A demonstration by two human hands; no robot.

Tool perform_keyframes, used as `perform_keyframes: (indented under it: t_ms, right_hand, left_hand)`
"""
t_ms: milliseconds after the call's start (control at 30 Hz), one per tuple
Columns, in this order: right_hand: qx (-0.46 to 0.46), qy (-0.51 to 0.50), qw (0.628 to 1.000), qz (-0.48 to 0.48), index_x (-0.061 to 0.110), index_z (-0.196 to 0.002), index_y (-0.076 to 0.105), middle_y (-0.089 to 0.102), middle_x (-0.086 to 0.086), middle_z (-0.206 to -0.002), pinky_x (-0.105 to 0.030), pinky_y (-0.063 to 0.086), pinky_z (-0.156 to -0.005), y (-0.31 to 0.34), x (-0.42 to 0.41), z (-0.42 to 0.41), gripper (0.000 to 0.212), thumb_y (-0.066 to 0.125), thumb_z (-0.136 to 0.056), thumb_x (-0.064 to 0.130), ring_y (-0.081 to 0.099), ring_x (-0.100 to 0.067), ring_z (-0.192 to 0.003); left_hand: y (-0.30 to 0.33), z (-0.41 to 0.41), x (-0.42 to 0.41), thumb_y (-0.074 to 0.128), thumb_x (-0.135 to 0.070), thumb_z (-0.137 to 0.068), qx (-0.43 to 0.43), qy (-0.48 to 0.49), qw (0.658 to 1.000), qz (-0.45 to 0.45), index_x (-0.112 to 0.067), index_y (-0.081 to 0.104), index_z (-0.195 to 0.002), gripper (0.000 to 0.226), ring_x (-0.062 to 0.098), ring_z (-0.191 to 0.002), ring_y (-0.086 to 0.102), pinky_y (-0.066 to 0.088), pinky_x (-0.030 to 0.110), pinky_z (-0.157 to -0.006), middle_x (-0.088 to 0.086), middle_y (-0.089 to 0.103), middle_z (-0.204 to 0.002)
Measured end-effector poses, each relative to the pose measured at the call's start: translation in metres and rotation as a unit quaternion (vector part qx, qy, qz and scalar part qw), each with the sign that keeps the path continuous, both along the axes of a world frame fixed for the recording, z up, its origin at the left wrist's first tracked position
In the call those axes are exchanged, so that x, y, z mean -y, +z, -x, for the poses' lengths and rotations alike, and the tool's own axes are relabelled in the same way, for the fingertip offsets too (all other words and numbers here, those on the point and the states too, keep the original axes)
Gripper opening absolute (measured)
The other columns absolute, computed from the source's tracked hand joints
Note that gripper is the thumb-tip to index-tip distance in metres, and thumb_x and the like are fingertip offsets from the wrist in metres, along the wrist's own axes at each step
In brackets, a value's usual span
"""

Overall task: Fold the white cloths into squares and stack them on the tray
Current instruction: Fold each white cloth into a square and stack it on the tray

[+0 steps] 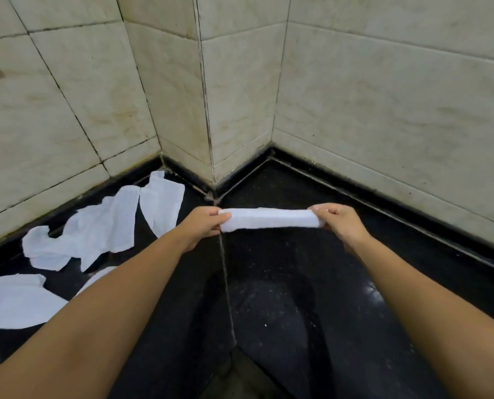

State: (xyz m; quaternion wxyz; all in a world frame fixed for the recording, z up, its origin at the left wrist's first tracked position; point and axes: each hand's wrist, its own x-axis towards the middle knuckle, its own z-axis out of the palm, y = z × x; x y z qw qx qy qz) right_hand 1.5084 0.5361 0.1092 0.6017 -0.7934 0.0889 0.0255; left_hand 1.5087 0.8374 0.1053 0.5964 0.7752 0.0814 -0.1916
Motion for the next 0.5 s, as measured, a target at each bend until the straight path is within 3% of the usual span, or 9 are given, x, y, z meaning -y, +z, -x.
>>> perform_keyframes:
  t_ms: [167, 233, 367, 500]
  right_hand:
    - [-0.121, 0.061, 0.991, 0.010, 0.001, -0.092, 0.072, 0.067, -0.003, -0.079, -0.009, 0.048, -0.057, -0.060, 0.005, 0.053, 0.012, 0.060, -0.089, 0.003, 0.058, -0.008, -0.069]
    - [-0.146, 0.064, 0.987, 0.003, 0.008, -0.081, 0.073, 0.068, 0.000, -0.076, -0.013, 0.052, -0.061, -0.074, 0.007, 0.060, 0.012, 0.063, -0.088, 0.005, 0.061, -0.011, -0.071]
    - [-0.142, 0.054, 0.988, 0.020, 0.010, -0.082, 0.073, 0.069, 0.003, -0.074, -0.018, 0.051, -0.061, -0.081, 0.005, 0.040, 0.012, 0.063, -0.088, 0.007, 0.064, 0.001, -0.061]
    - [-0.126, 0.052, 0.989, 0.064, 0.014, -0.076, 0.069, 0.068, -0.003, -0.084, -0.030, 0.051, -0.076, -0.083, -0.006, 0.001, 0.015, 0.063, -0.090, 0.017, 0.062, -0.014, -0.079]
  left_hand:
    - [-0.049, 0.035, -0.009, 0.059, -0.026, -0.093, -0.103, -0.071, 0.988, -0.094, -0.010, 0.068, -0.098, 0.019, 0.016, -0.094, 0.059, 0.048, 0.032, -0.089, 0.006, 0.065, -0.102]
    - [-0.063, 0.040, -0.008, 0.059, -0.025, -0.093, -0.120, -0.085, 0.983, -0.110, -0.008, 0.067, -0.100, 0.020, 0.015, -0.090, 0.059, 0.049, 0.027, -0.081, 0.006, 0.064, -0.099]
    - [-0.071, 0.028, -0.003, 0.059, -0.023, -0.092, -0.088, -0.064, 0.984, -0.139, -0.005, 0.067, -0.097, 0.021, 0.012, -0.081, 0.057, 0.046, 0.021, -0.067, 0.004, 0.064, -0.090]
    - [-0.076, -0.002, -0.001, 0.062, -0.019, -0.090, -0.031, -0.019, 0.984, -0.175, -0.006, 0.065, -0.083, 0.015, 0.016, -0.075, 0.055, 0.043, 0.026, -0.071, 0.006, 0.060, -0.079]
